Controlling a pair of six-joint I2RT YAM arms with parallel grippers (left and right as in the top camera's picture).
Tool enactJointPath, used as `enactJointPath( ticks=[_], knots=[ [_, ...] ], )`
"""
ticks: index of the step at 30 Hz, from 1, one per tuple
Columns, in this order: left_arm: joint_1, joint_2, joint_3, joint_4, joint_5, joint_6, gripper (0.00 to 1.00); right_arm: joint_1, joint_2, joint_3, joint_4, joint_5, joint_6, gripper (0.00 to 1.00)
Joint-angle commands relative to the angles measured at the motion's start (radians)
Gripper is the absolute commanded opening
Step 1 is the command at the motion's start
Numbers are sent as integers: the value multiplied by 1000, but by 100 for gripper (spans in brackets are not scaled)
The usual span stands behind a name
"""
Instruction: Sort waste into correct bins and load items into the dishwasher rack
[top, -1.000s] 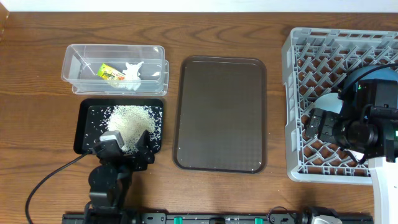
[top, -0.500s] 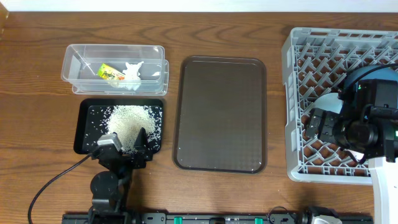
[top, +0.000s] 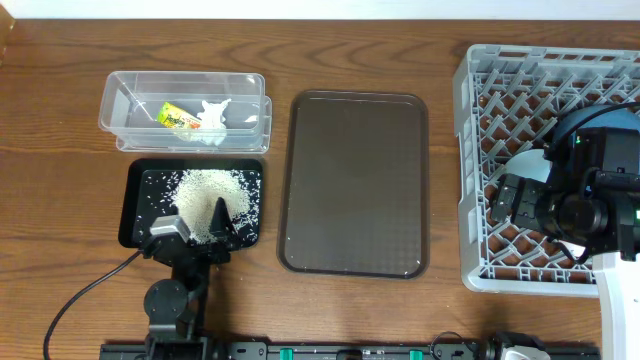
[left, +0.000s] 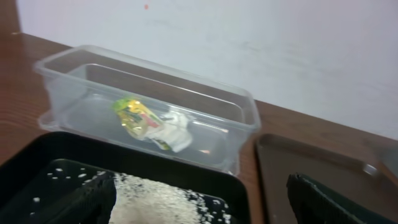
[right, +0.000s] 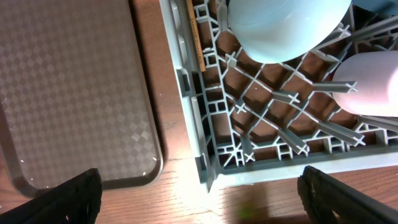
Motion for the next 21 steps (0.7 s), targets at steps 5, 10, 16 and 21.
enactJointPath(
  ticks=[5,10,16,21],
  knots=[
    [70,-8,-13,-60,-12,52,90,10,-5,4,0,10,10,99],
    [39,-8,-13,-60,-13,116,90,10,-5,4,0,10,10,99],
    [28,-8,-13,-59,-13,115,90,10,-5,4,0,10,10,99],
    [28,-8,-13,-59,-13,115,90,10,-5,4,0,10,10,99]
  ],
)
